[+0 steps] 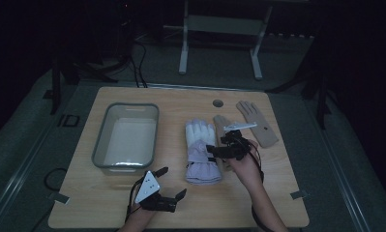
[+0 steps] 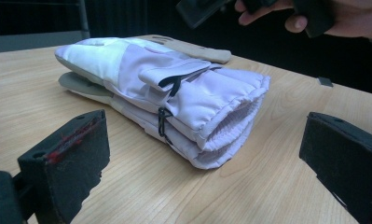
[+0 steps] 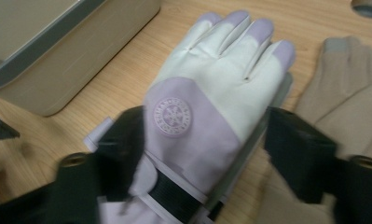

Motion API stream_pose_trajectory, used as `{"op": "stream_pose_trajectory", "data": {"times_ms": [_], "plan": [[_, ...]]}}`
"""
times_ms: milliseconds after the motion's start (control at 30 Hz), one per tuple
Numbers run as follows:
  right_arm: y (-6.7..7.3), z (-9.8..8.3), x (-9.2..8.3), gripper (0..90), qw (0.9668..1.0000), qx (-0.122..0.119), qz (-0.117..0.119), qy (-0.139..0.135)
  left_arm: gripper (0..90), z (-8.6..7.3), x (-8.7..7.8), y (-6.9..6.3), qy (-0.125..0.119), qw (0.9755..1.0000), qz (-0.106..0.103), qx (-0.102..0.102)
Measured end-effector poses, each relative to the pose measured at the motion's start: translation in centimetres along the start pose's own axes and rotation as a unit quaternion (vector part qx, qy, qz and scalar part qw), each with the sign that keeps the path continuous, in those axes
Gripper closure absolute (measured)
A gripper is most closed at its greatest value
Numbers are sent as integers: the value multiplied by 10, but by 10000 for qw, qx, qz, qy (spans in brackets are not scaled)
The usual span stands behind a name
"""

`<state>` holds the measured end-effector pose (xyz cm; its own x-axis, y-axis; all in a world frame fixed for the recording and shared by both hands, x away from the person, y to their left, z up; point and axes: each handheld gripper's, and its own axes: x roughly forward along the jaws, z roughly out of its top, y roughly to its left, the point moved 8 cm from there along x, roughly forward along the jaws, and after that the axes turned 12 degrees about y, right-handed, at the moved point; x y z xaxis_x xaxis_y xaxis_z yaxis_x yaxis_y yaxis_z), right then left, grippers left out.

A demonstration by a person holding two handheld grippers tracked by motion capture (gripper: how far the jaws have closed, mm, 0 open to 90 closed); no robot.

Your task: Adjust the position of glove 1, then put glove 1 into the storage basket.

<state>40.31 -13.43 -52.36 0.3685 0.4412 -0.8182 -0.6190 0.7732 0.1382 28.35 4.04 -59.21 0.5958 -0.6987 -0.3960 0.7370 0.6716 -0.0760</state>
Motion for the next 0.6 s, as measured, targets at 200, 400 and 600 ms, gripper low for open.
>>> {"op": "stream_pose_trajectory", "data": {"times_ms": [200,400,600], "plan": [[-6,-8,-6,141,9994,-290,154,-83,19,0,0,3,22,9998,-49,-165],[-11,-17,-9,143,9986,-464,176,-169,19,0,2,3,141,9998,-99,-139],[-15,-21,-17,136,9989,-291,340,-158,19,1,5,-2,421,9981,-354,-273]]}}
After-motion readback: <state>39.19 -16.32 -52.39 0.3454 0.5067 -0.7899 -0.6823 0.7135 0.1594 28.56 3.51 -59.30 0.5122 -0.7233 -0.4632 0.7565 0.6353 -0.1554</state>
